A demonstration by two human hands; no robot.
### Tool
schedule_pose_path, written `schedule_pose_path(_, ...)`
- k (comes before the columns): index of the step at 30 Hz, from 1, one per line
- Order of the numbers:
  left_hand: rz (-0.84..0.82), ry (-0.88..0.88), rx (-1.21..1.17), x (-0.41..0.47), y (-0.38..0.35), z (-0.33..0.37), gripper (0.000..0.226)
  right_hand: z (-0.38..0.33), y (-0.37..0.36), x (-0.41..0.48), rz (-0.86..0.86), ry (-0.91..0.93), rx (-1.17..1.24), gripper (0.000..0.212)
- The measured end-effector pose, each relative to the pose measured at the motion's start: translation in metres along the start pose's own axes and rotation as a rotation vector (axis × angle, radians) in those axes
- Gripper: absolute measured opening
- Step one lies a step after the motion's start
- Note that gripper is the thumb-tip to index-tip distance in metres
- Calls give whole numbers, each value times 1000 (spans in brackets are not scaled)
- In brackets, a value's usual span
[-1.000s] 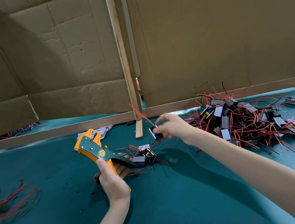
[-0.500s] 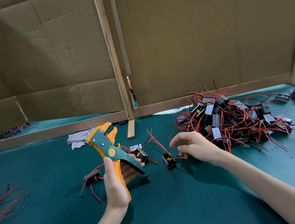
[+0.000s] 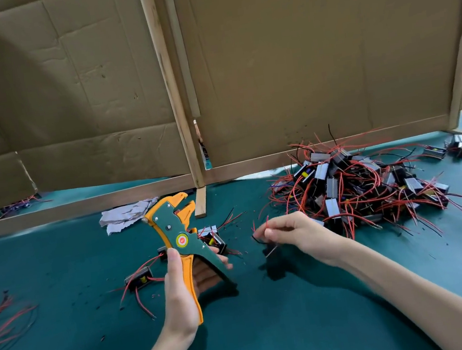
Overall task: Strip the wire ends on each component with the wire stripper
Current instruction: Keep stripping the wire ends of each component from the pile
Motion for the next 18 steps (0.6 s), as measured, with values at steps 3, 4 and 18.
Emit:
schedule_pose_path(3,-72,97,-32,-3,-6,-4,82,-9,1,-5,6,-26,295,22)
schedule_pose_path(4,-106,132,-39,-5,-8,-6,82,-13,0,-7,-20,-38,342,23)
schedule_pose_path(18,-559,454,-68,-16,-32,-19,87,-40,-15,-19,-197,-20,465,26)
Point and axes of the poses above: each hand's wrist, its own x-axis towards the middle knuckle, its own y-axis out of the back of the hand, z = x × y, the point moved 6 cm from there along x, towards the middle knuckle, and after that the axes turned 6 degrees about -z, right-handed, at the moved point
